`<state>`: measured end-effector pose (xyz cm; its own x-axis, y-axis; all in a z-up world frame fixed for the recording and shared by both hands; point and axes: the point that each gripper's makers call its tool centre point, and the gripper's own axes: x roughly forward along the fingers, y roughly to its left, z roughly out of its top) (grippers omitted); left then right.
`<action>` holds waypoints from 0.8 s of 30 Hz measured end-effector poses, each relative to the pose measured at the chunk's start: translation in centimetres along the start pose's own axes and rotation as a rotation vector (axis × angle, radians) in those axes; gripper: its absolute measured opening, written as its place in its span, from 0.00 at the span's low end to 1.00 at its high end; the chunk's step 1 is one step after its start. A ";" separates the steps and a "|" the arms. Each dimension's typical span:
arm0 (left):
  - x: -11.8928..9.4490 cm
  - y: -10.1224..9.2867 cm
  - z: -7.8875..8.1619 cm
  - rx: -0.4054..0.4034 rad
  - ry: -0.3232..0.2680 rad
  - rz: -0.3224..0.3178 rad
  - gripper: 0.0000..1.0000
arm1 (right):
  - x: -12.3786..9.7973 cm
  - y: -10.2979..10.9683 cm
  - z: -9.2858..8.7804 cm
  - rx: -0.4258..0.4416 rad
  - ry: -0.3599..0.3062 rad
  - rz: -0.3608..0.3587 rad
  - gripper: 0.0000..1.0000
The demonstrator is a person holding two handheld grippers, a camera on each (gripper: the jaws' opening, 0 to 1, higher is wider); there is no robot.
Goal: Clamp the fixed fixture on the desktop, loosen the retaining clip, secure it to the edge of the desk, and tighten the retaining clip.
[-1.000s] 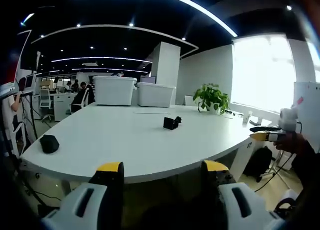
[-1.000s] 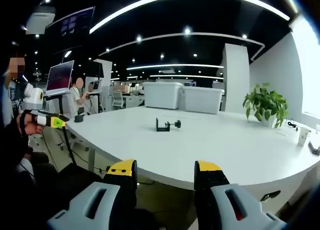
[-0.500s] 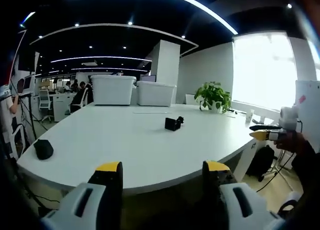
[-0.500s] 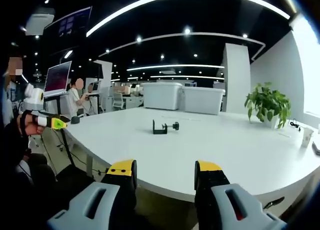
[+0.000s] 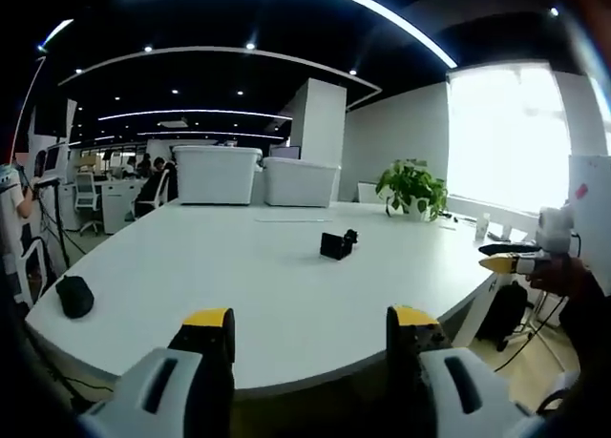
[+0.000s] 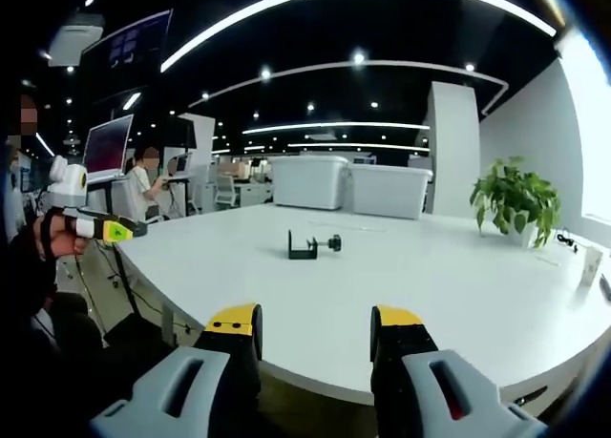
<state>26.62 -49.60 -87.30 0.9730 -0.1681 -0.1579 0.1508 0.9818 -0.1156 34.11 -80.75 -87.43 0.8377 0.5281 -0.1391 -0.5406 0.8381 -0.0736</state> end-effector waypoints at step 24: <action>5.8 -1.1 -0.3 0.001 0.011 -0.018 0.64 | 4.5 -0.6 -0.5 0.009 0.007 0.026 0.45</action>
<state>32.08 -51.64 -88.36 0.9683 -0.1862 -0.1663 0.1679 0.9787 -0.1178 38.19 -78.92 -88.53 0.8230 0.5485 -0.1479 -0.5611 0.8255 -0.0612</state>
